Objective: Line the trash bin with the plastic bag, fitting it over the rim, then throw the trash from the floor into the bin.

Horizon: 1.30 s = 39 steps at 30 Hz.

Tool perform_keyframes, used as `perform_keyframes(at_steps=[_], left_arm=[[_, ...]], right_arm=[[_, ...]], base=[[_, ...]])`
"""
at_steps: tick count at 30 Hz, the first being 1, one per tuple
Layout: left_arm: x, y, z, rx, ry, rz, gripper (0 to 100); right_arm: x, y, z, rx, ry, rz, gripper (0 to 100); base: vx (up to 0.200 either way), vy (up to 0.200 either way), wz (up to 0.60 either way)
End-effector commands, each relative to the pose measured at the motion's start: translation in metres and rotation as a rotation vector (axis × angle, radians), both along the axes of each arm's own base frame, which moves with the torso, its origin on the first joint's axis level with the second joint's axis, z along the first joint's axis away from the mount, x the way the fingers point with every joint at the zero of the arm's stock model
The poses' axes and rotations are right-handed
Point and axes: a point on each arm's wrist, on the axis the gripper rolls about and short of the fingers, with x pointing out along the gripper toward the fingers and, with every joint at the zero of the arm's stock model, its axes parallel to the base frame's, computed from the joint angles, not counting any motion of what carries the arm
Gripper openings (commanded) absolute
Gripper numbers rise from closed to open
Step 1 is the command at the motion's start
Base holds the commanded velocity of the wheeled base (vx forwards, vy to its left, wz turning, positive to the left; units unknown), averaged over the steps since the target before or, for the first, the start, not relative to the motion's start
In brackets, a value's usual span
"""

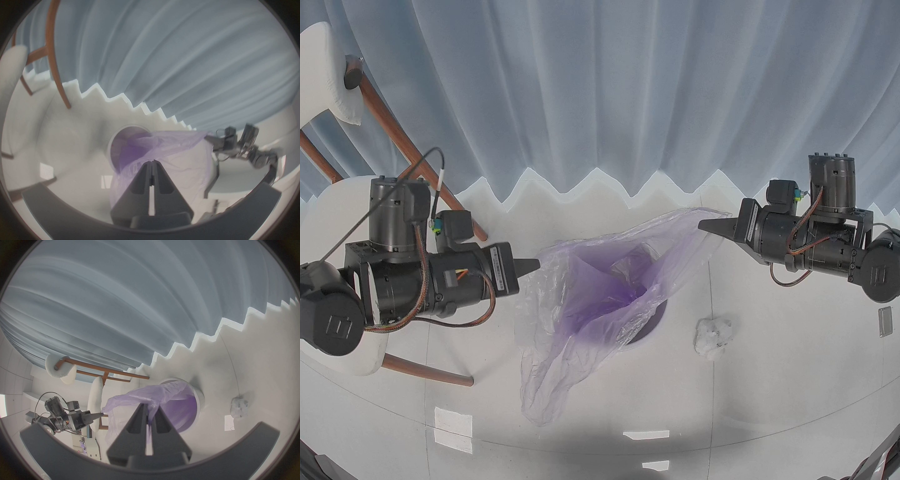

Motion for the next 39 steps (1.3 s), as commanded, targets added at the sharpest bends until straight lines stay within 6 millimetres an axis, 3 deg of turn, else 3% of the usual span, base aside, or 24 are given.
perform_keyframes(at_steps=[1, 6, 9, 16, 20, 25, 30, 36, 37, 39], left_arm=[[-0.002, 0.002, 0.019, -0.147, 0.038, 0.008, 0], [0.001, 0.008, 0.021, -0.225, 0.087, -0.001, 0], [-0.019, 0.016, 0.024, -0.246, 0.098, -0.052, 0], [-0.056, 0.041, 0.011, -0.138, 0.025, -0.047, 0], [-0.085, 0.058, -0.015, 0.053, -0.04, -0.019, 0], [-0.1, 0.065, -0.045, 0.203, -0.033, -0.068, 0], [-0.108, 0.066, -0.058, 0.25, -0.012, -0.098, 0], [-0.099, 0.064, -0.061, 0.278, 0.014, -0.075, 0], [-0.095, 0.061, -0.061, 0.28, 0.019, -0.079, 100], [-0.089, 0.056, -0.06, 0.279, 0.024, -0.1, 100]], right_arm=[[0.006, -0.007, 0.011, -0.013, 0.007, -0.009, 0], [0.013, -0.004, 0.011, -0.019, 0.024, -0.001, 0], [0.015, -0.003, 0.012, -0.03, 0.024, 0.001, 0], [0.015, -0.003, 0.012, -0.062, -0.001, 0.009, 0], [0.015, -0.002, 0.012, -0.065, -0.003, 0.011, 0], [0.016, 0.001, 0.008, -0.078, 0.003, -0.003, 0], [0.016, 0.005, 0.006, -0.084, 0.004, -0.005, 0], [0.017, 0.006, 0.005, -0.084, 0.006, -0.006, 0], [0.017, 0.006, 0.005, -0.083, 0.004, -0.006, 0], [0.019, 0.007, 0.004, -0.084, 0.006, -0.007, 0]], base=[[0.0, 0.0, 0.0], [0.0, 0.0, 0.0], [0.0, 0.0, 0.0], [0.0, 0.0, 0.0], [0.0, 0.0, 0.0], [0.0, 0.0, 0.0], [0.0, 0.0, 0.0], [0.0, 0.0, 0.0], [0.0, 0.0, 0.0], [0.0, 0.0, 0.0]])
